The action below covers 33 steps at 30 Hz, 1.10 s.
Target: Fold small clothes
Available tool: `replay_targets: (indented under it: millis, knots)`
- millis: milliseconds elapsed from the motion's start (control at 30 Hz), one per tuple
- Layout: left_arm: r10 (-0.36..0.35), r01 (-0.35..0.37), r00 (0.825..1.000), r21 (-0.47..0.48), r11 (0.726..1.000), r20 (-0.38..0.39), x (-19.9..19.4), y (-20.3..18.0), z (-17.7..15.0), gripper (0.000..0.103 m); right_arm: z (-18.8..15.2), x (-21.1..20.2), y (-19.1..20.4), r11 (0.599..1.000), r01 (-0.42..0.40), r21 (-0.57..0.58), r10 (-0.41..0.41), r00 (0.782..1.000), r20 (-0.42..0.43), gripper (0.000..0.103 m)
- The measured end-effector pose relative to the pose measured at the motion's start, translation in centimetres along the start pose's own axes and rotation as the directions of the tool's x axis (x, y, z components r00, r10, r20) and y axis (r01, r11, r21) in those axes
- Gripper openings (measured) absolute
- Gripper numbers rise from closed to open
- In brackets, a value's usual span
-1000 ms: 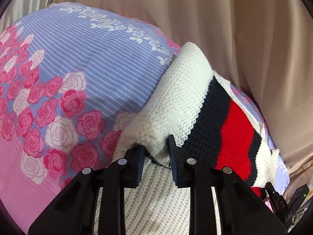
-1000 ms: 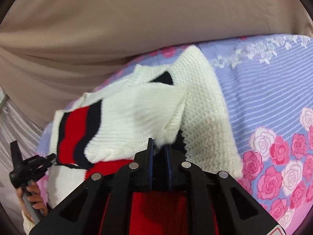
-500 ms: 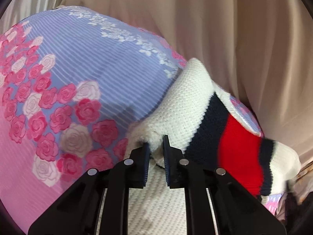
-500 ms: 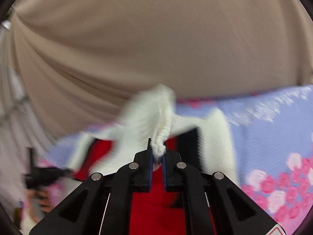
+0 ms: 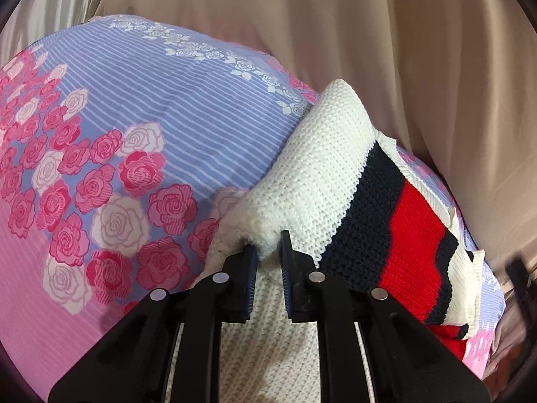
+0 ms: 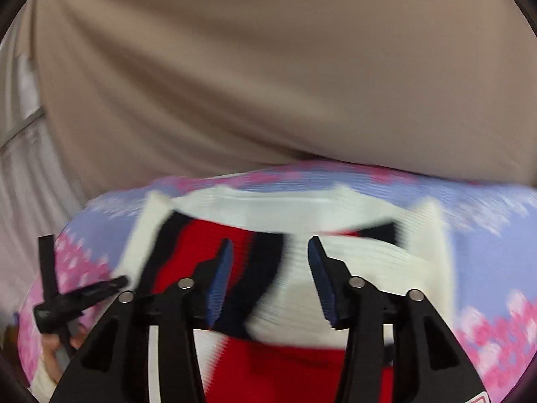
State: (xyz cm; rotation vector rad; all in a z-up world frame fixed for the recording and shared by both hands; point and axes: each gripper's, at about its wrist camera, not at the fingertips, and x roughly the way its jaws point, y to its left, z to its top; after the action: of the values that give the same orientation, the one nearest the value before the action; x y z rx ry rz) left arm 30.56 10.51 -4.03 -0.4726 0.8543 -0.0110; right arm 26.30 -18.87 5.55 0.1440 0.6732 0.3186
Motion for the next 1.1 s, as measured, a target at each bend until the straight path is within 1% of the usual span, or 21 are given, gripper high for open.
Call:
replay_targets:
  millis: [133,200,333,367,400,433,467,533,600,633,667,733,767,800,867,900,933,1000,1033,1067,1100]
  knots:
    - [-0.006,0.006,1.000,0.016,1.000,0.016,0.0,-0.2,-0.8,0.013,2.5,8.3,5.6,0.993,-0.099,-0.056,0.093,0.991,-0.100,0.051]
    - [-0.007,0.006,1.000,0.025,1.000,0.027,-0.3,0.0,-1.2,0.013,2.7,11.0,8.0,0.989,-0.132,-0.066,0.121,0.982,-0.142,0.051]
    - [0.002,-0.004,0.999,0.048,0.999,0.048,-0.7,-0.4,-2.3,0.013,3.2,16.5,10.7,0.989,-0.103,-0.111,0.077,0.974,-0.215,0.051]
    - [0.002,-0.004,0.999,0.045,0.999,0.049,-0.5,-0.5,-2.0,0.013,3.3,17.3,10.9,0.988,-0.086,-0.125,0.055,0.972,-0.230,0.046]
    - [0.001,-0.003,0.999,0.045,0.999,0.050,-0.5,-0.5,-2.2,0.013,3.2,18.0,11.2,0.987,-0.082,-0.140,0.046,0.968,-0.245,0.035]
    - [0.000,-0.003,0.999,0.047,0.999,0.051,-0.6,-0.6,-2.3,0.013,3.3,18.2,11.6,0.985,-0.087,-0.151,0.046,0.966,-0.253,0.003]
    - [0.001,-0.003,0.999,0.048,0.999,0.052,-0.7,-0.8,-2.8,0.013,3.8,17.8,11.8,0.984,-0.086,-0.155,0.049,0.972,-0.229,0.005]
    - [0.001,-0.004,0.998,0.045,0.999,0.055,-0.7,-1.0,-3.0,0.012,5.1,15.0,13.0,0.976,-0.129,-0.176,0.109,0.987,-0.116,0.004]
    - [0.009,-0.011,0.998,0.047,0.999,0.059,-0.7,-1.0,-3.0,0.012,5.9,13.5,12.8,0.972,-0.177,-0.153,0.172,0.984,-0.043,0.004]
    - [0.012,-0.015,0.998,0.048,0.999,0.061,-0.7,-1.1,-3.1,0.012,5.9,13.8,12.5,0.975,-0.173,-0.138,0.170,0.985,-0.037,0.003]
    - [0.017,-0.021,0.998,0.054,0.998,0.064,-0.7,-1.2,-3.2,0.012,5.8,15.6,12.0,0.984,-0.131,-0.123,0.123,0.990,-0.073,0.003]
    - [0.025,-0.029,0.997,0.059,0.998,0.068,-0.7,-1.5,-3.5,0.012,4.6,19.8,11.6,0.989,-0.058,-0.139,0.030,0.979,-0.201,0.003]
    - [0.027,-0.032,0.997,0.065,0.997,0.069,-0.7,-1.7,-3.5,0.012,3.7,21.3,11.8,0.984,-0.027,-0.174,-0.015,0.971,-0.237,0.003]
    - [0.027,-0.032,0.997,0.066,0.997,0.069,-0.8,-1.7,-3.5,0.012,3.8,21.0,12.1,0.982,-0.021,-0.187,-0.020,0.976,-0.219,0.003]
    - [0.021,-0.026,0.997,0.061,0.998,0.069,-0.8,-1.7,-3.5,0.012,4.7,19.2,12.4,0.988,-0.062,-0.141,0.033,0.980,-0.198,0.005]
    - [0.019,-0.023,0.997,0.058,0.998,0.069,-0.8,-1.7,-3.5,0.012,5.2,17.5,12.4,0.987,-0.100,-0.125,0.080,0.984,-0.158,0.006]
    - [0.018,-0.022,0.998,0.056,0.998,0.068,-0.8,-1.7,-3.5,0.012,5.5,16.0,12.1,0.987,-0.112,-0.118,0.099,0.988,-0.116,0.008]
    - [0.015,-0.019,0.997,0.052,0.998,0.070,-0.8,-1.6,-3.5,0.012,5.5,13.5,11.0,0.987,-0.124,-0.101,0.117,0.991,-0.071,0.021]
    - [0.013,-0.016,0.997,0.049,0.999,0.070,-0.8,-1.6,-3.5,0.012,5.1,13.0,10.4,0.989,-0.120,-0.090,0.113,0.991,-0.077,0.036]
    - [0.011,-0.014,0.998,0.047,0.999,0.069,-0.9,-1.5,-3.5,0.013,4.6,12.9,10.0,0.990,-0.114,-0.088,0.106,0.990,-0.087,0.046]
    - [0.007,-0.010,0.998,0.044,0.999,0.068,-0.9,-1.4,-3.5,0.013,4.2,12.9,9.7,0.989,-0.106,-0.100,0.096,0.990,-0.099,0.046]
